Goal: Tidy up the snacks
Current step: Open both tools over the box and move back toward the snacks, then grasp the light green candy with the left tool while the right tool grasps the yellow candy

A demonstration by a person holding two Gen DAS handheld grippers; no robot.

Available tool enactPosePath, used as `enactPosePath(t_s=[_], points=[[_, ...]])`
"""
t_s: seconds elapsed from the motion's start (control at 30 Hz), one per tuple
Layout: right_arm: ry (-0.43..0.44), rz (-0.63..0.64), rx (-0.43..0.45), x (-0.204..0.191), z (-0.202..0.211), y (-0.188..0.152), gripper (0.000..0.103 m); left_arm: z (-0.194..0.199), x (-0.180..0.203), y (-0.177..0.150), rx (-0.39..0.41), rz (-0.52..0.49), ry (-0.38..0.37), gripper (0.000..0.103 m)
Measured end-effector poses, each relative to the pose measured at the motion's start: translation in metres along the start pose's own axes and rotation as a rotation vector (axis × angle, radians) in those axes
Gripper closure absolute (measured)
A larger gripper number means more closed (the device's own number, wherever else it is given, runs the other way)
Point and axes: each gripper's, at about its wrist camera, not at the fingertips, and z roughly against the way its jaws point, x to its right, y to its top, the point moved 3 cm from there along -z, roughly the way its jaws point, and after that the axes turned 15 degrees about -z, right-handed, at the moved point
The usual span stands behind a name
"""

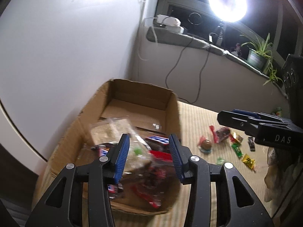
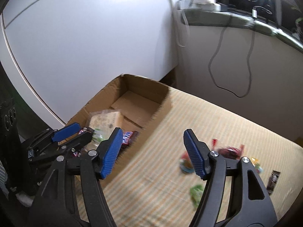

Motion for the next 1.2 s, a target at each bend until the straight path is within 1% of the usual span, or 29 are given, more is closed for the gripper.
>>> enactPosePath(t_s=[0.2,0.33,0.53,0.67,0.83,1.07,1.13,1.2], points=[[-0.050,-0.056,0.024,0.050,0.028,-0.007,0.033,0.000,0.037,0.004,0.011,-0.039,-0.058,0.061],[-0.091,-0.090,0.032,0.085,0.046,-0.015,0.033,-0.006,0.060,0.005,0.002,-0.060,-0.101,0.061],[-0.158,-0.154,0.033,0.137,0.065,-0.025,0.033,-0.021,0.095,-0.003,-0.044,-0.081,-0.175,0.061],[-0.189,-0.183,0.024,0.163,0.069,-0.032,0.033,-0.032,0.115,-0.011,-0.083,-0.095,-0.213,0.061],[-0.211,-0.193,-0.005,0.185,0.069,-0.045,0.033,-0.046,0.132,-0.022,-0.135,-0.092,-0.259,0.061],[-0.187,-0.164,-0.067,0.189,0.056,-0.068,0.034,-0.065,0.149,-0.035,-0.207,-0.086,-0.304,0.061],[-0.177,-0.142,-0.092,0.186,0.049,-0.073,0.040,-0.071,0.151,-0.038,-0.224,-0.081,-0.312,0.061],[-0.169,-0.122,-0.114,0.182,0.043,-0.078,0.054,-0.075,0.153,-0.037,-0.230,-0.080,-0.313,0.061]])
